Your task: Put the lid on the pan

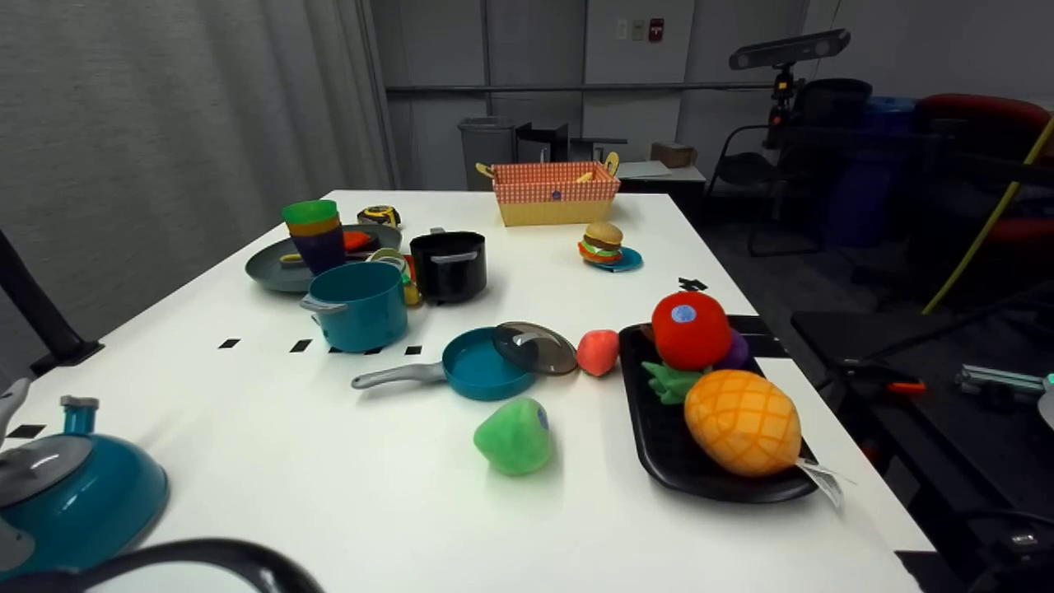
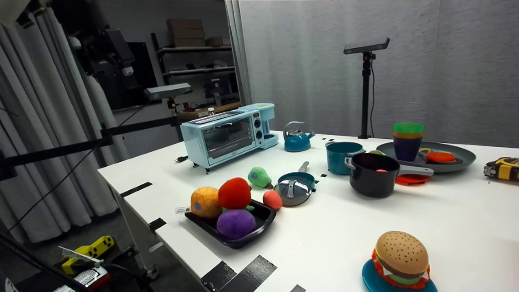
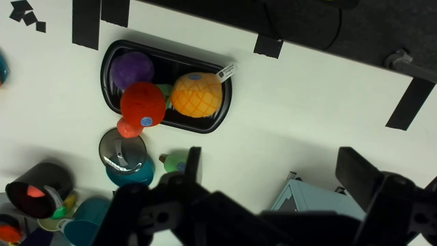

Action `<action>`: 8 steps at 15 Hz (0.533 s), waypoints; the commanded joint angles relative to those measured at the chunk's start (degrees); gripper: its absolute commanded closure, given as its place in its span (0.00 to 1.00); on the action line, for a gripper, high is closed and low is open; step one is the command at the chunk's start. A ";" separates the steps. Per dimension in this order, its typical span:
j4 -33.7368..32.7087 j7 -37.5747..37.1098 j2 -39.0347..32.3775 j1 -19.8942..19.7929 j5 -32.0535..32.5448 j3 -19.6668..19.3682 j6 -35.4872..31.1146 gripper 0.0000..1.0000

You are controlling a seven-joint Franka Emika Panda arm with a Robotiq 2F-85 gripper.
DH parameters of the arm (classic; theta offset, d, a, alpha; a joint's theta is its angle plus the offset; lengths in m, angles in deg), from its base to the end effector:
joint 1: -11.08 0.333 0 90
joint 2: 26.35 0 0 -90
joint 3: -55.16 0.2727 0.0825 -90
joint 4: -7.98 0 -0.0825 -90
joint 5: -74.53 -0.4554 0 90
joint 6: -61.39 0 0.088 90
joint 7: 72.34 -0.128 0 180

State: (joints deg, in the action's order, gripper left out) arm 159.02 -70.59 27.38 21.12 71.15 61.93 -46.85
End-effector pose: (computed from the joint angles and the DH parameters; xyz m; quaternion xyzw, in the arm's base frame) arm 0.3857 0.1161 0.4734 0.9863 0.1348 0.0952 0.0085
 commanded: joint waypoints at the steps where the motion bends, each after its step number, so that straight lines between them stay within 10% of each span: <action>1: 2.01 -0.13 -1.29 -1.57 1.40 -0.21 -2.97 0.00; 8: 6.34 -1.40 -5.21 -6.44 6.88 -1.28 -11.35 0.00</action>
State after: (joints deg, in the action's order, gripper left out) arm 163.78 -71.00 23.61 17.21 75.42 61.27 -54.22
